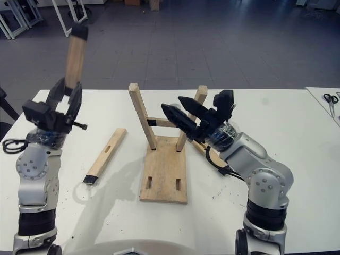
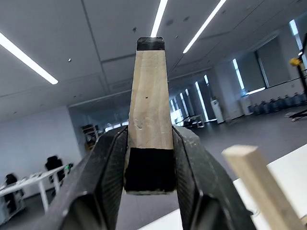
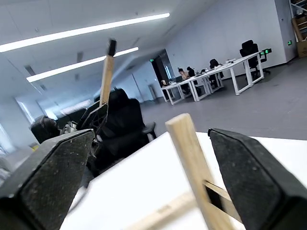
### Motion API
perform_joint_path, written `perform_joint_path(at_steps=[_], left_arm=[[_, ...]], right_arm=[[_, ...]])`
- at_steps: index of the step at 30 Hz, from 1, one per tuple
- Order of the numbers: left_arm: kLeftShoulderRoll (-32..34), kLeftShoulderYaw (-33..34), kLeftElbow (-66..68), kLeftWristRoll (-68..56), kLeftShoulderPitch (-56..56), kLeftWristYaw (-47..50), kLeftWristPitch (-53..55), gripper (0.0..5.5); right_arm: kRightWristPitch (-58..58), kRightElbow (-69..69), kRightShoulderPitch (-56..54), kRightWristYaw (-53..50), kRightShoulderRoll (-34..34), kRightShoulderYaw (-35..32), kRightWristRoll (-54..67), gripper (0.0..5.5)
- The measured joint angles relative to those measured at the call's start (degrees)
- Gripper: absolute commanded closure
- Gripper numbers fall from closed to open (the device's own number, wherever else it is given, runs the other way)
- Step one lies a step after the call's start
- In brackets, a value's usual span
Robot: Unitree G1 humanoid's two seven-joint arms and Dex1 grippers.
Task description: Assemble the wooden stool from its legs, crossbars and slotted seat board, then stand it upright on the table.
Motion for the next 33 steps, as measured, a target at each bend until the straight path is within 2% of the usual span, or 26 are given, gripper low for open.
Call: perform_joint_path(at_steps=[4,7,16,22,33], left_arm=[[1.69,-5.97,-2.63,0.07,-5.29,-5.38,0.84,4.18],[2.09,-8.59,-2.6,0.12,-5.93,-7.83,1.14,4.18],[3.3,-11.6,-2.04,0.37,-5.49,-12.89,-0.01,4.18],[4.46,-12.68,-1.12,1.86,-4.39,-14.39,-1.39,4.18],[4.45,-12.49,-0.22,2.56,-4.37,-14.36,-1.72,4.18]], right_arm=[[0.24,2.07,-3.47,-4.66,0.31,-1.42,15.04,1.12],[-0.3,3.27,-5.07,-5.85,0.25,-1.14,19.59,1.12],[-3.17,6.54,-11.98,-6.23,0.35,2.17,20.92,1.12],[-4.66,6.79,-13.49,-6.4,0.43,2.88,19.88,2.04],[-5.48,9.07,-14.22,-5.36,0.16,4.28,13.01,4.27]])
